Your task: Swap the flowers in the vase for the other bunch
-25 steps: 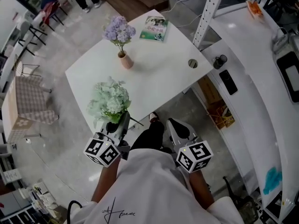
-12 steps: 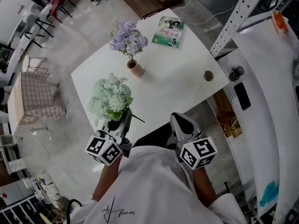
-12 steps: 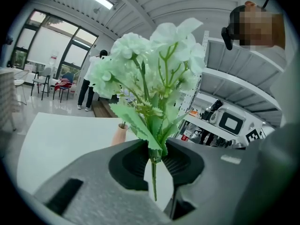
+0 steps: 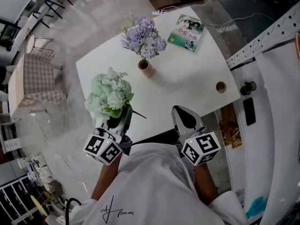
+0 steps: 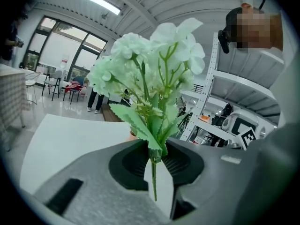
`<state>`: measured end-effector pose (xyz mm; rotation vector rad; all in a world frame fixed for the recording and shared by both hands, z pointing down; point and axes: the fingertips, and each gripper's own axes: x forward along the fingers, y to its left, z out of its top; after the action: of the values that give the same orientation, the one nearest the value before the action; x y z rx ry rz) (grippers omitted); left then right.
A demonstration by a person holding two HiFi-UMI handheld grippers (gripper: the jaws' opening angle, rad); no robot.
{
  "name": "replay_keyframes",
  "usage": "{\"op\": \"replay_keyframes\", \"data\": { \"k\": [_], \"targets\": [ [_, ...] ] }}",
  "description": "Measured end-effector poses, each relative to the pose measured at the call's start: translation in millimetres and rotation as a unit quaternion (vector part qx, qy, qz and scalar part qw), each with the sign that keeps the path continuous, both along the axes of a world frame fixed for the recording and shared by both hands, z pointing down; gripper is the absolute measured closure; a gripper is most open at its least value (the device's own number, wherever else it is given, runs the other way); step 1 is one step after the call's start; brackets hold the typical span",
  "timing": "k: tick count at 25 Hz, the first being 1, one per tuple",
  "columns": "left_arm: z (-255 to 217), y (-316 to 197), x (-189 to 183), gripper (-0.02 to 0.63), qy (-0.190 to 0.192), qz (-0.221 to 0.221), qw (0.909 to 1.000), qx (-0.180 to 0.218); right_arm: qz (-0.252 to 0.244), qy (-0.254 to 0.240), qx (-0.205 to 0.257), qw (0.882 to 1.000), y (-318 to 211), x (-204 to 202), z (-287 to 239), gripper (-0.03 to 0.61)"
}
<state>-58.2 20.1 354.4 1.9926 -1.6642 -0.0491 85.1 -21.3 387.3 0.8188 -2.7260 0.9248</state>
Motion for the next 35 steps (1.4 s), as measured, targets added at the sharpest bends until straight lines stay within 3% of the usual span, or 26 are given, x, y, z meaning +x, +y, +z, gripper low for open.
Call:
{"op": "replay_keyframes", "data": {
  "k": [10,15,22,35],
  "targets": [
    [-2,-19,0,0.538,-0.002,-0.082,0.9966,0.004,-0.079,-0.012,0.023,0.997,-44,-17,-20,0.571],
    [-7,-23,6,0.538,0.025,-0.125,0.9918,0.010,-0.125,-0.009,0.027,0.992,-64,-23,-24,0.571],
    [5,-24,12,0.538,0.040,-0.139,0.9895,0.002,-0.149,0.001,0.031,0.988,-78,-32,-23,0.571],
    [26,-16,-13,0.538,0.058,-0.167,0.9842,-0.001,-0.182,0.013,0.044,0.982,-90,-76,-9,0.564]
  ]
}}
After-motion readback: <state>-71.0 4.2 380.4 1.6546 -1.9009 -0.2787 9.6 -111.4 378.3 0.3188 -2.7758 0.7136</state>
